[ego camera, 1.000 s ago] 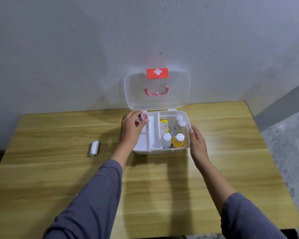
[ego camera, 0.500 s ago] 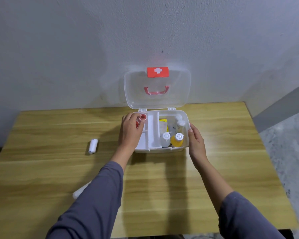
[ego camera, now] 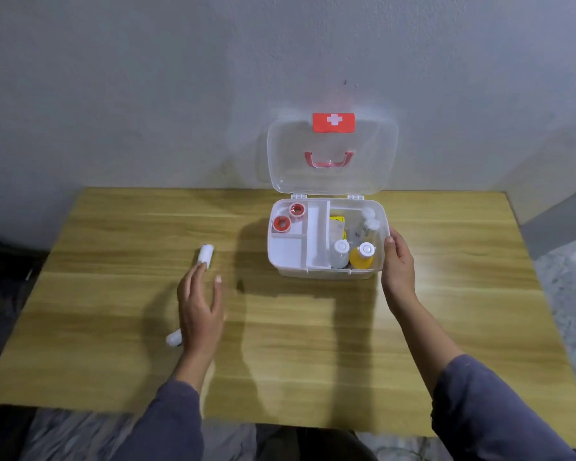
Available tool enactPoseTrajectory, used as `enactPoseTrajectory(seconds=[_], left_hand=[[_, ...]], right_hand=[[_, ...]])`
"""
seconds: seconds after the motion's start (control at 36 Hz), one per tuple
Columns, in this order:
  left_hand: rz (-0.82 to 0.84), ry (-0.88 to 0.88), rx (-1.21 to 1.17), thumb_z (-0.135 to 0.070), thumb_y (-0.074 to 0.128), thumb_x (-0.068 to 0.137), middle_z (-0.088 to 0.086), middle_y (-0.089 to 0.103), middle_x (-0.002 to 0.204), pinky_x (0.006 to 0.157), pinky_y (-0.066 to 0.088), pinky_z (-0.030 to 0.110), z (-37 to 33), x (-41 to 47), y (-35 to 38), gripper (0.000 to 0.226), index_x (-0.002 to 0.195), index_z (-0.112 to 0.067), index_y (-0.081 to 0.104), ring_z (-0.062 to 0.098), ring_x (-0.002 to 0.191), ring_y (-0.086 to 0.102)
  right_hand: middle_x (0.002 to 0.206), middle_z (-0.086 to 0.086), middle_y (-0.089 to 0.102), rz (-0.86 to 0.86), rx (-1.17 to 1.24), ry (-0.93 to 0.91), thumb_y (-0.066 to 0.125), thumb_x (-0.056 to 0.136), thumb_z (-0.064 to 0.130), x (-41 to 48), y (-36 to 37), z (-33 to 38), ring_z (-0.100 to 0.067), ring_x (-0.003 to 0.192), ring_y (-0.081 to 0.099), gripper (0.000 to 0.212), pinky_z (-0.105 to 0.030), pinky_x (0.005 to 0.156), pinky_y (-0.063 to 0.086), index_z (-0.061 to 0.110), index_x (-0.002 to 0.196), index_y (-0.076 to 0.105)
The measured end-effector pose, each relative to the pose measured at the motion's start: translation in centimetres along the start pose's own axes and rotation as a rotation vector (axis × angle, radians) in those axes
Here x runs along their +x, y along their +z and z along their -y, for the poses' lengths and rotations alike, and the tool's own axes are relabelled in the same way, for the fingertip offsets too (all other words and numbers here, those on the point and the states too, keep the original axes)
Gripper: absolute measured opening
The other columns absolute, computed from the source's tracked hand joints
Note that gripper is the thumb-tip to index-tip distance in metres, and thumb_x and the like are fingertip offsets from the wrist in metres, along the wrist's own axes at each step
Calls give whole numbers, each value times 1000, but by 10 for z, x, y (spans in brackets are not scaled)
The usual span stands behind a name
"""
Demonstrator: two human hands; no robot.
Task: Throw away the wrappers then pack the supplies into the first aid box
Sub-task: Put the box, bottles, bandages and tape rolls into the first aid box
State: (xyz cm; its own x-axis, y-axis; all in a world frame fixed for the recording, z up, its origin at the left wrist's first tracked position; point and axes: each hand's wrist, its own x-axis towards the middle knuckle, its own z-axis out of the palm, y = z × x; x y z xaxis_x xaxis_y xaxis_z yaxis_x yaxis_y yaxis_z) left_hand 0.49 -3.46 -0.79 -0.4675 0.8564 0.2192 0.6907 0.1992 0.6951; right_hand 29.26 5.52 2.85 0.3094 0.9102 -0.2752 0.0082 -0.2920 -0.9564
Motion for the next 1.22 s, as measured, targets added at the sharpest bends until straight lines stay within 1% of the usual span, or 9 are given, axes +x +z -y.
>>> enactPoseTrajectory(seconds=[0.19,0.33,0.44,0.64,0.75,0.83,0.92,1.08,1.22], left_hand=[[247,-11,329,-70,26,88,16,39,149,111,30,51,77,-77,-32,86,142,-4,36,30,139,30],[279,57,421,-58,16,96,13,36,150,114,10,37,65,-56,-12,74,143,-4,34,22,140,21],[327,226,495,-41,31,94,10,37,150,116,2,35,47,-24,17,58,143,-10,34,19,140,23],[206,197,633,-39,33,91,21,29,153,114,6,44,38,39,53,63,146,-9,28,33,142,24],[214,-8,520,-28,44,97,32,23,151,112,24,51,37,60,60,57,145,-2,30,47,140,23],[208,-30,446,-24,43,94,37,48,127,92,44,54,40,65,60,49,132,7,47,52,108,51],[152,-17,418,-11,55,90,35,56,113,81,49,53,40,60,60,39,124,8,54,50,90,56],[6,-106,44,-26,39,92,32,54,110,85,45,48,-4,52,52,49,126,7,53,47,100,53],[90,184,-195,-34,37,98,21,49,124,101,33,29,-68,35,43,46,134,-6,44,24,117,41]], right_hand=[[117,5,57,-62,24,-3,33,99,22,0,6,-3,-11,105,53,32,-14,78,41,21,124,53],[124,-1,58,-82,26,-19,34,98,23,2,7,-7,-11,108,53,33,-10,79,44,17,125,52],[124,-1,58,-99,20,-31,34,98,22,3,7,-8,-12,108,53,33,-12,81,45,18,125,53],[121,3,57,-113,-3,-58,35,99,22,5,9,-9,-10,110,52,32,-14,85,42,19,125,53],[118,3,57,-128,-1,-58,34,99,21,9,11,-9,-9,108,52,31,-9,82,43,19,123,54],[121,0,58,-134,-5,-57,34,99,21,9,13,-9,-11,110,52,32,-23,91,41,16,124,54],[124,-1,58,-135,-8,-61,33,99,20,10,13,-7,-12,112,52,33,-24,94,41,15,125,53],[127,-7,58,-125,-7,-49,33,100,20,13,15,-5,-17,114,52,34,-28,96,41,12,126,53],[127,-8,58,-115,17,-22,33,99,21,12,15,-3,-19,114,54,34,-30,96,42,14,125,53]])
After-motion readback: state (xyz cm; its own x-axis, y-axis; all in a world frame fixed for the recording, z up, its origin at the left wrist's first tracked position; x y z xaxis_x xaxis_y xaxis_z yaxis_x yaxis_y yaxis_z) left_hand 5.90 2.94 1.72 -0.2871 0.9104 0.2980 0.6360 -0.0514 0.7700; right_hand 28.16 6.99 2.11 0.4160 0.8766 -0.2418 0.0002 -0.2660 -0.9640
